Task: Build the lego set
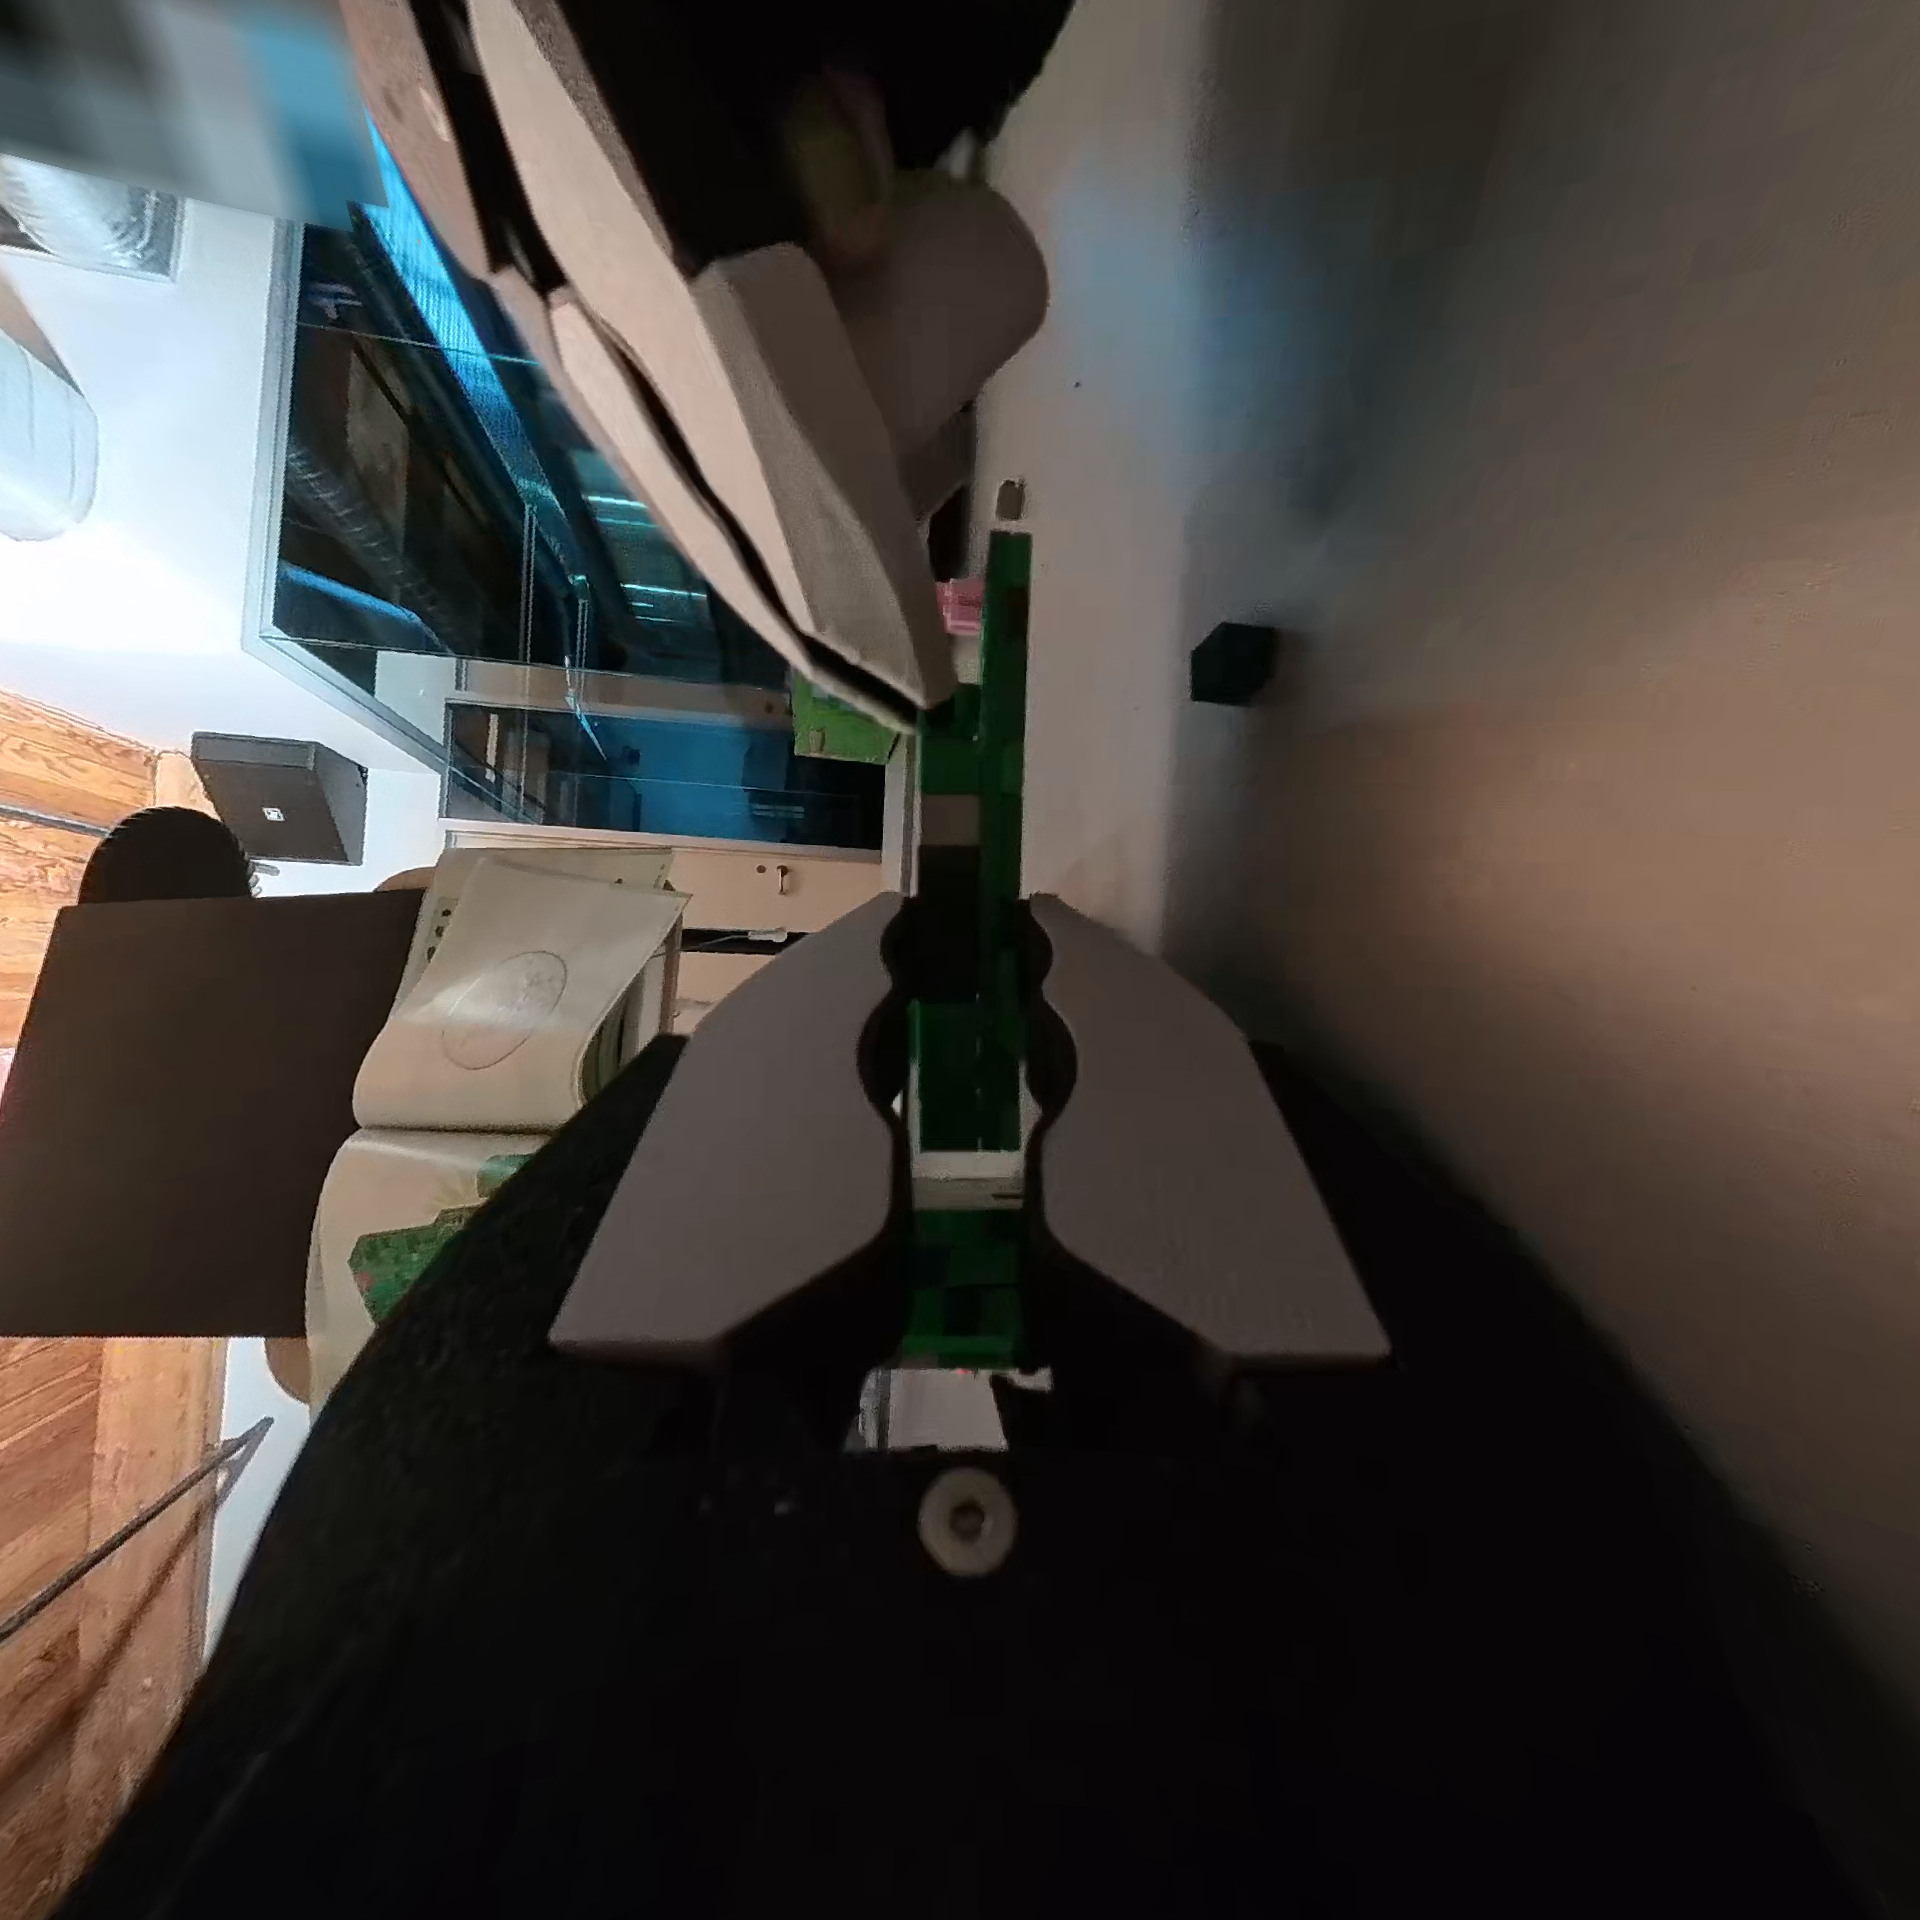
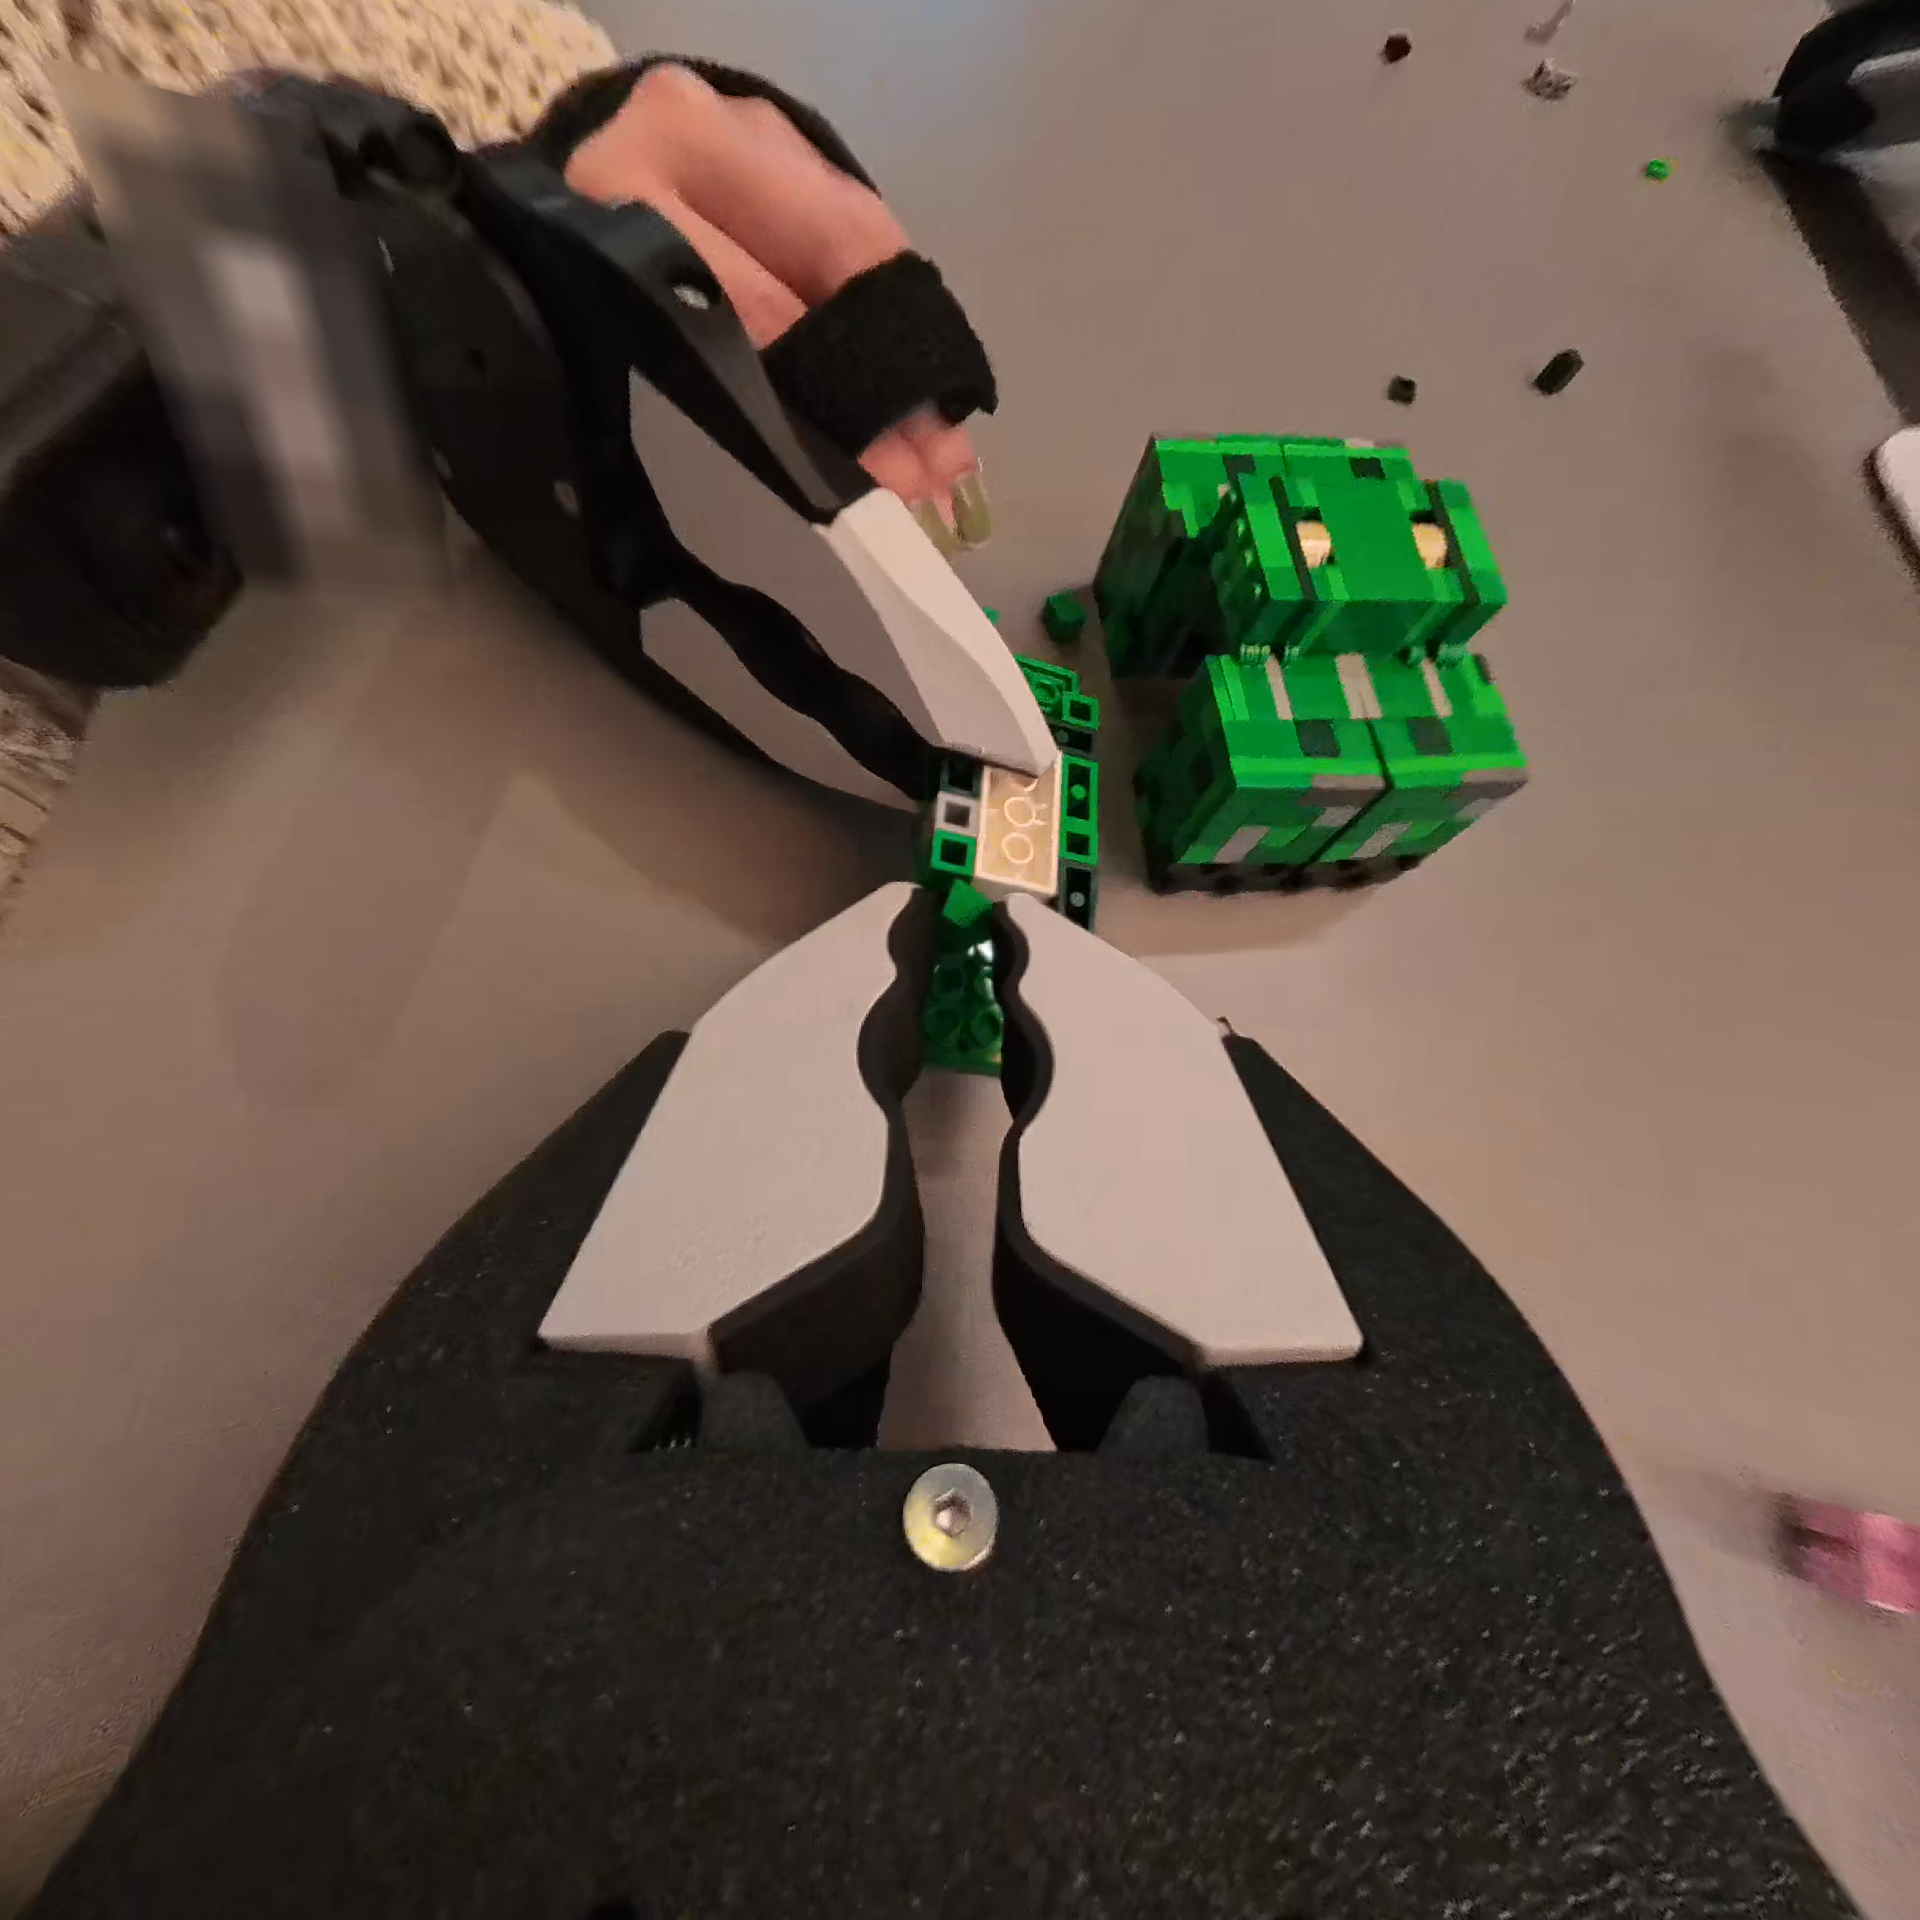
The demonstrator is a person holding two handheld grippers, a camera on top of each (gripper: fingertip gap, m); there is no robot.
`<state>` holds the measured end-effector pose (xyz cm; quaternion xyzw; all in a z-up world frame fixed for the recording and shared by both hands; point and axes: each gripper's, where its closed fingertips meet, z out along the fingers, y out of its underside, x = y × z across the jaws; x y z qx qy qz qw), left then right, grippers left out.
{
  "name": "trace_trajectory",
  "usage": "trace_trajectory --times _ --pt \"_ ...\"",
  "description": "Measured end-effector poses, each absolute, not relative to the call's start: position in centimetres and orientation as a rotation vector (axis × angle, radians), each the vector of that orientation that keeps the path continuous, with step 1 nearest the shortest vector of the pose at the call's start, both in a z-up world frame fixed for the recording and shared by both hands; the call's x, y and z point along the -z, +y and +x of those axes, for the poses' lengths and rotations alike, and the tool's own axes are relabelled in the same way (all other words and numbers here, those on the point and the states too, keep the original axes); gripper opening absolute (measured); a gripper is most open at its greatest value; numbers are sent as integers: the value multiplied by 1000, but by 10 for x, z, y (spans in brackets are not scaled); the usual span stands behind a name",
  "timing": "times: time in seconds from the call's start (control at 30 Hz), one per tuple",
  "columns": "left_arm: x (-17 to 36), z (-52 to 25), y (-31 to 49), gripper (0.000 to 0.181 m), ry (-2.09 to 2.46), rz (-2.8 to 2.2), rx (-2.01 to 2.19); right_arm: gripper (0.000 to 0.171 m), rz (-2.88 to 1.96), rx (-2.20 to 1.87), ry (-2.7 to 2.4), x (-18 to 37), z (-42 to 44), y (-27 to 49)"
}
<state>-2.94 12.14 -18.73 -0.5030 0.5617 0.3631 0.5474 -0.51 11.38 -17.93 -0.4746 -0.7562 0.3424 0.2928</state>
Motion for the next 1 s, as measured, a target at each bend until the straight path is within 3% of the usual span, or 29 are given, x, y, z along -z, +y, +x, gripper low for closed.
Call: trace_trajectory --times 0.23,0.47,1.0 --pt "192 -21 129 17 1347 -1190 -741 9 -1590 -1432 -1836 177 5 115" --pt "195 -14 132 17 1417 -1112 -686 9 -1756 -1659 -1698 182 5 120" --pt "202 -16 125 17 1460 -1106 -690 12 -1770 -1478 -1716 191 2 122"
